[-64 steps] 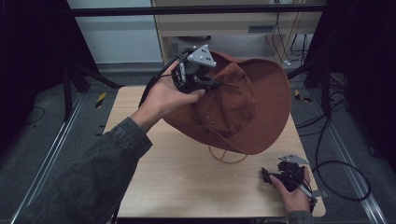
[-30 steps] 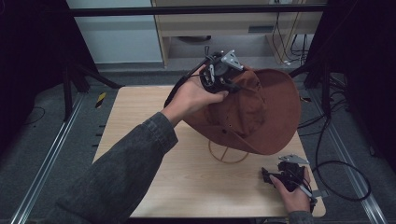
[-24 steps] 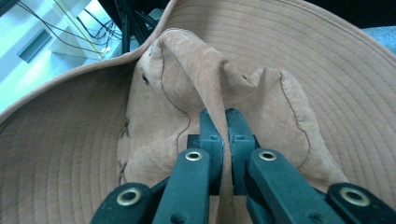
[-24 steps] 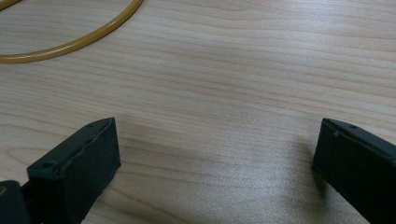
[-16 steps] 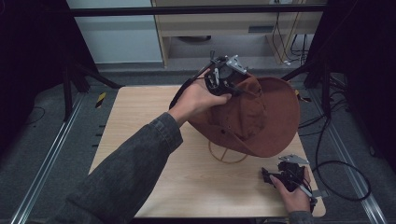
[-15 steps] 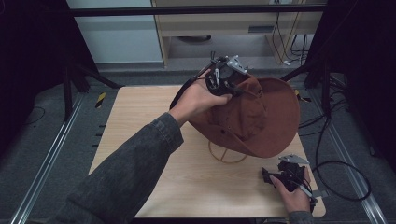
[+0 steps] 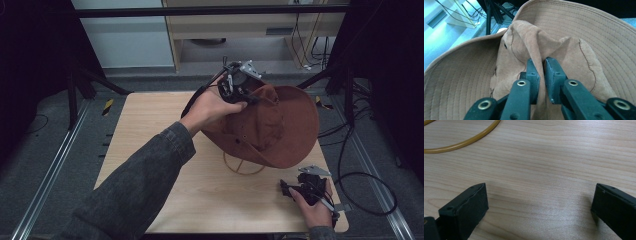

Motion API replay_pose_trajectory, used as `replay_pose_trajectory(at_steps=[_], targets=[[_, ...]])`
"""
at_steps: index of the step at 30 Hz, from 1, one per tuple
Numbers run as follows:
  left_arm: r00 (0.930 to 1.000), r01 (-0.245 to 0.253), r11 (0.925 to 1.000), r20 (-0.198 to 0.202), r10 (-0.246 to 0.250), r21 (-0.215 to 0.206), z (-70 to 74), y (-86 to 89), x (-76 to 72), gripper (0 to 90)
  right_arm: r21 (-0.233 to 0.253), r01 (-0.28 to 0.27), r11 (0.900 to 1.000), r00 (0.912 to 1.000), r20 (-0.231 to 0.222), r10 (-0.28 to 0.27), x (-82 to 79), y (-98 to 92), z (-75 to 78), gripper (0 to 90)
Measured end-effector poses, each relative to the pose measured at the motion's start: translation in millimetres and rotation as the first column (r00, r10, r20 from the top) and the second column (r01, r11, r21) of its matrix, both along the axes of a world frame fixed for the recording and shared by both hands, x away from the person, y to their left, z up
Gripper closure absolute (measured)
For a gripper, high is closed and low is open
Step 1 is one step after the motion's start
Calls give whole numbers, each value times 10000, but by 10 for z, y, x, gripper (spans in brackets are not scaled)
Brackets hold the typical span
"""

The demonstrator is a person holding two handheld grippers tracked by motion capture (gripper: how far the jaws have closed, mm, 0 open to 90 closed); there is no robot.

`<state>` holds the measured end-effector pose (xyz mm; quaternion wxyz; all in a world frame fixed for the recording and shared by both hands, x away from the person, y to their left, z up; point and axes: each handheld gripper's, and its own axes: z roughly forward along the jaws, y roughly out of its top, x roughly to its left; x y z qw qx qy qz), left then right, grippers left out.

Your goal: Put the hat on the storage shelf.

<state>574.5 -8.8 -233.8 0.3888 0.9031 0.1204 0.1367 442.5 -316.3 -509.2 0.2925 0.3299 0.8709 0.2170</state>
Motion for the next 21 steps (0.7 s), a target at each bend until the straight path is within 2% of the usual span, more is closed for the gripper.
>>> replay_pose_trajectory(at_steps=[12, 21], targets=[[10000, 98, 9999, 10, -98, -30, -21, -42, -38, 708, -7, -4, 10000, 10000, 1, 4, 0, -1, 0, 8], [9999, -104, 9999, 63, 104, -87, -36, -22, -29, 602, -9, 16, 10000, 10000, -10, -16, -1, 0, 1, 8]])
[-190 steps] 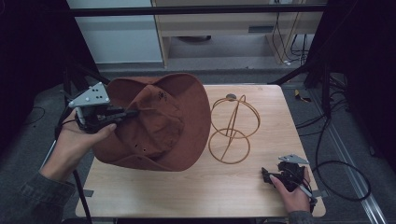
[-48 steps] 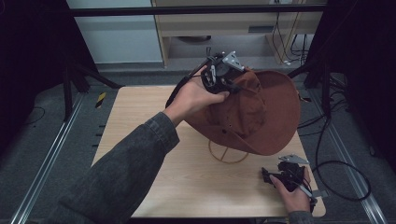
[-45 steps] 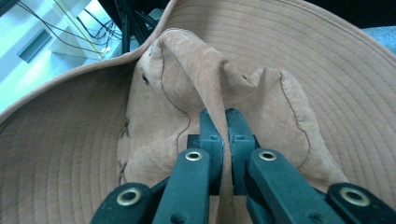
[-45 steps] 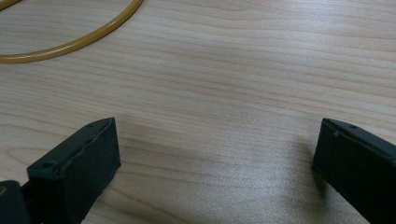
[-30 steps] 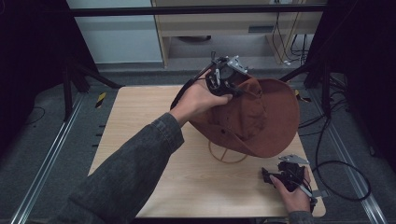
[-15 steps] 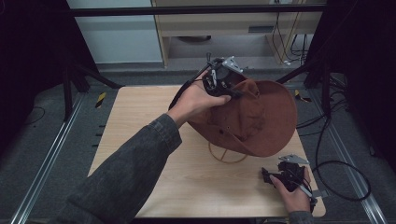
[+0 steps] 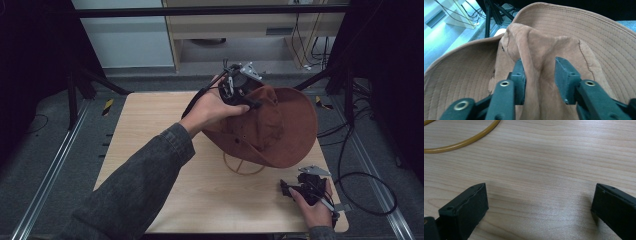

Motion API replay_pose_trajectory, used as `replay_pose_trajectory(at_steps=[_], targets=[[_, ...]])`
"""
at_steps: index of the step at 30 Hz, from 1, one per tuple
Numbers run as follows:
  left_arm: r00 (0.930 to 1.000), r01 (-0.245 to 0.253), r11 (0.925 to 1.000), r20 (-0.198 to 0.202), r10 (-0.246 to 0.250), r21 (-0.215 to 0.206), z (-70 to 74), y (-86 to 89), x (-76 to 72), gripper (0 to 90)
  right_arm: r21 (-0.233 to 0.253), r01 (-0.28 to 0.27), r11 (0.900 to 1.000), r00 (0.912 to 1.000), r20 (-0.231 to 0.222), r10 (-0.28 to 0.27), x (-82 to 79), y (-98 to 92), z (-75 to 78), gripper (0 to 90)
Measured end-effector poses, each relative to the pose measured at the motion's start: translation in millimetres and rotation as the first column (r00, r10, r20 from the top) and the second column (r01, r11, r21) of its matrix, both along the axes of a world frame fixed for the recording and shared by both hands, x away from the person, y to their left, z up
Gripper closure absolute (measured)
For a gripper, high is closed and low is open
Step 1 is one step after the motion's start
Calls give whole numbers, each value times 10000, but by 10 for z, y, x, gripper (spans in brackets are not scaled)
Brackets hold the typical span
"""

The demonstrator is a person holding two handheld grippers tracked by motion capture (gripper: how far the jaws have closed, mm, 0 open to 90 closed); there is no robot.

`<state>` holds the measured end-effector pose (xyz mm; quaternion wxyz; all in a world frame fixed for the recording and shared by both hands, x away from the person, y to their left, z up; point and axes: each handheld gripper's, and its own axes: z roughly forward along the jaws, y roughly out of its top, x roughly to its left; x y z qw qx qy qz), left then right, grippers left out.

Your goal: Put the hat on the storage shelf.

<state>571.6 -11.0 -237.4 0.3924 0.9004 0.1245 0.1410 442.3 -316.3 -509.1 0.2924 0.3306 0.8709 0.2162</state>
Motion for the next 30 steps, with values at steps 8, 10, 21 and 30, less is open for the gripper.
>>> replay_pose_trajectory(at_steps=[8, 10, 21, 30], targets=[[9999, -145, 9999, 2, 145, -90, 14, 37, 4, 488, -3, 2, 10000, 10000, -3, -2, 0, 0, 0, 8], [9997, -230, 9993, -1, 230, -286, 43, 65, 6, 458, -1, 0, 10000, 10000, -5, 0, 0, 0, 0, 8], [9994, -356, 9987, -4, 356, -361, 124, 150, -40, 292, 2, 1, 10000, 10000, -2, -1, 0, 0, 0, 8], [9994, -338, 9989, -115, 334, -321, 221, 214, -96, 195, 7, -17, 10000, 10000, 5, 17, 2, 0, -1, 8]])
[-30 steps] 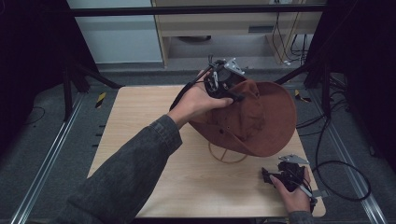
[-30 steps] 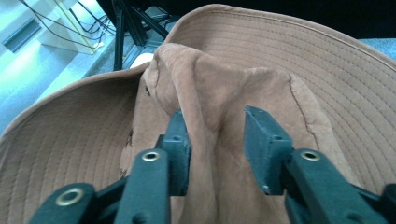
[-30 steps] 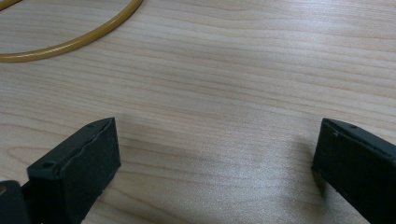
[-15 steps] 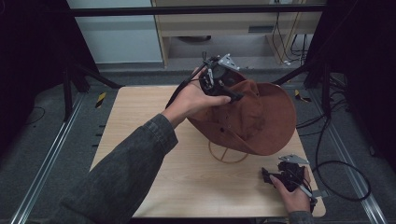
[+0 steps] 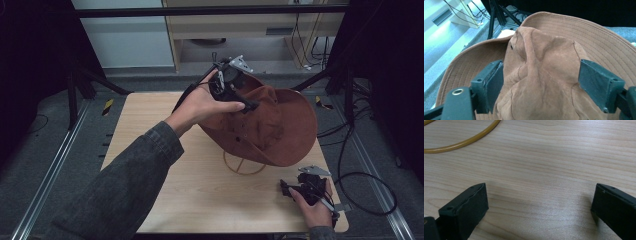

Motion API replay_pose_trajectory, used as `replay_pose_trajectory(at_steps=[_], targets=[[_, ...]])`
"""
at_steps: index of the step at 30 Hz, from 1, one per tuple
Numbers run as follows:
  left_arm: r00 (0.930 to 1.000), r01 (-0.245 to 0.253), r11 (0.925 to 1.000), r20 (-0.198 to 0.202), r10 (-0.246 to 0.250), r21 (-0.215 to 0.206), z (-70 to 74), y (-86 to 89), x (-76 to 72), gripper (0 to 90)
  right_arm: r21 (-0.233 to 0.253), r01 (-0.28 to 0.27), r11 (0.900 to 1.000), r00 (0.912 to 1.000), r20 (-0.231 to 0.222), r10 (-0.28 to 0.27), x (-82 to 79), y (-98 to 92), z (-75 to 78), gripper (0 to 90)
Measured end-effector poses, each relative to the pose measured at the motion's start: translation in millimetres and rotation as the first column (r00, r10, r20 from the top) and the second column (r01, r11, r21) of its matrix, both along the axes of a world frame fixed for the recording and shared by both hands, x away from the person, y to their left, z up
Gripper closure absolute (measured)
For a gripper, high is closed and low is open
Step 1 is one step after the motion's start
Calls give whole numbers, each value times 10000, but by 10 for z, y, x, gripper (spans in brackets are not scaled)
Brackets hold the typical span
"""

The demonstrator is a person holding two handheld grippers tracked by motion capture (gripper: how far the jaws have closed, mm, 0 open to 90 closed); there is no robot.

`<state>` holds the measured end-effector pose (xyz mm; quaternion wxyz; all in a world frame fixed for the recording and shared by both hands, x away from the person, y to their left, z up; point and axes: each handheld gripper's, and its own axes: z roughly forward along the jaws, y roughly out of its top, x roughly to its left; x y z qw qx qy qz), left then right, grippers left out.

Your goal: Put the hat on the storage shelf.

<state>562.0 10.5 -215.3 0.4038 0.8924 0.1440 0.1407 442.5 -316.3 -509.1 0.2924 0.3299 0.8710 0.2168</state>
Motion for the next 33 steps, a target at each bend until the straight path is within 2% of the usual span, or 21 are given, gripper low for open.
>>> replay_pose_trajectory(at_steps=[5, 9, 12, 16, 21, 27, 29, 33], targets=[[9999, 85, 9999, -63, -84, 78, 34, 37, -43, 174, -3, 24, 10000, 10000, -10, -24, -2, 0, 1, 8], [10000, 37, 9998, 58, -39, 195, 62, 89, -96, 163, -6, 22, 10000, 10000, -7, -22, -2, 0, 1, 8], [9999, 37, 10000, 151, -38, 35, 84, 173, -151, 155, -5, 18, 10000, 10000, -7, -18, -1, 0, 1, 8], [9997, -104, 9997, 214, 99, 240, 91, 296, -206, 146, 0, -2, 10000, 10000, 0, 2, 0, 0, 0, 8], [9982, -309, 9995, 505, 308, 4, 134, 481, -326, 141, 0, 4, 10000, 10000, 1, -4, 0, 0, 0, 8], [9965, -618, 9978, 555, 631, -260, 116, 772, -427, 138, -4, 17, 10000, 10000, -8, -17, -1, 0, 1, 8], [9955, -718, 9962, 588, 747, -498, 104, 903, -480, 138, -3, 1, 10000, 10000, 3, -1, 0, 0, 0, 8], [9924, -1053, 9921, 569, 1093, -687, 37, 1134, -565, 136, -14, -3, 10000, 10000, -3, 3, 0, 0, 1, 8]])
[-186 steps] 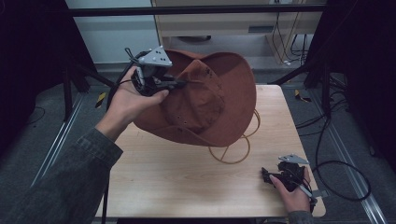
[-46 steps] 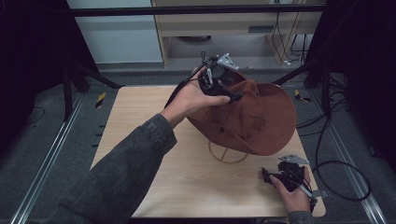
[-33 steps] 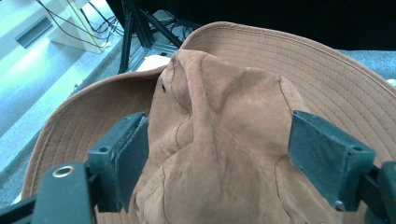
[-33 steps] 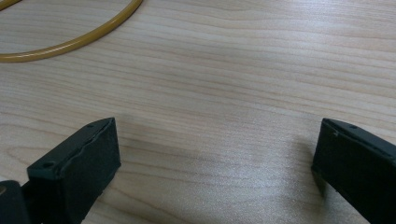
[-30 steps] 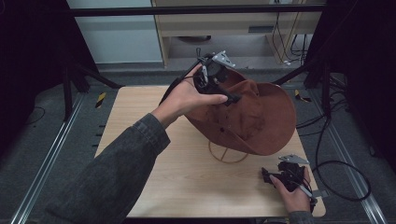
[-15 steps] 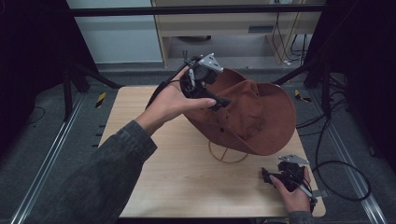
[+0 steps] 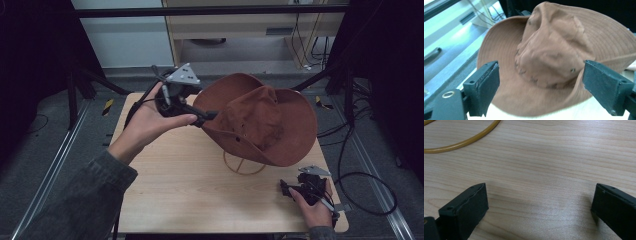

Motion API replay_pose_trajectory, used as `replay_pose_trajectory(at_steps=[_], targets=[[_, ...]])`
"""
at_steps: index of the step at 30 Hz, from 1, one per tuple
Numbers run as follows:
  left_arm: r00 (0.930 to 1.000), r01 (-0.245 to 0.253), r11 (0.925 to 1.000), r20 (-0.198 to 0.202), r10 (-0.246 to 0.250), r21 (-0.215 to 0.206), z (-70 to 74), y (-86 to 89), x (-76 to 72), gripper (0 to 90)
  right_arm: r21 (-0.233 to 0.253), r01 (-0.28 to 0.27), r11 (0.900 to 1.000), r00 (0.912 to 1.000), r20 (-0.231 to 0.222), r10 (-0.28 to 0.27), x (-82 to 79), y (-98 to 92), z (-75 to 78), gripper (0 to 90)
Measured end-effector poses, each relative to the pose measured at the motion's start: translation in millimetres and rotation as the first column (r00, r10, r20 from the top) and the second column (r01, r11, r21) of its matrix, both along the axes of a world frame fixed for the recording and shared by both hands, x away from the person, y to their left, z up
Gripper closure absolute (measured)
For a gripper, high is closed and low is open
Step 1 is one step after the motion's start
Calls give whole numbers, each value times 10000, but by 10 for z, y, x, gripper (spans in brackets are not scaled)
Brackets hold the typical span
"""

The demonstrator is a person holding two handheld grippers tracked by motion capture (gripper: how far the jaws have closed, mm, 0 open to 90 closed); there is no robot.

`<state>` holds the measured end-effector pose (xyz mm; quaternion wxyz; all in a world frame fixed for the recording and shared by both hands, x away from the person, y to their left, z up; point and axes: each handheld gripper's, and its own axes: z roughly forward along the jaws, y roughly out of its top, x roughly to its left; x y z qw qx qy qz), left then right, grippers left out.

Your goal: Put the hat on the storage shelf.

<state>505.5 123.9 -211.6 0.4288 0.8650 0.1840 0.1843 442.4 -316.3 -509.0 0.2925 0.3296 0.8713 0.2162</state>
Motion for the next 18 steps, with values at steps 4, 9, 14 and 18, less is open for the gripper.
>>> replay_pose_trajectory(at_steps=[4, 9, 14, 18], targets=[[9999, -151, 9996, -25, 150, -229, -110, 240, -118, 135, -5, 21, 10000, 10000, -6, -21, -1, 0, 0, 8], [9991, -410, 9986, -69, 408, -347, -352, 502, -260, 133, -5, -3, 10000, 10000, 37, 3, 2, 0, -1, 8], [9971, -677, 9968, -387, 661, -418, -649, 687, -327, 132, -5, -5, 10000, 10000, 37, 5, 2, 0, -1, 8], [9935, -1026, 9941, -542, 1006, -352, -929, 817, -368, 131, -1, 2, 10000, 10000, 37, -2, 2, 0, -1, 8]])
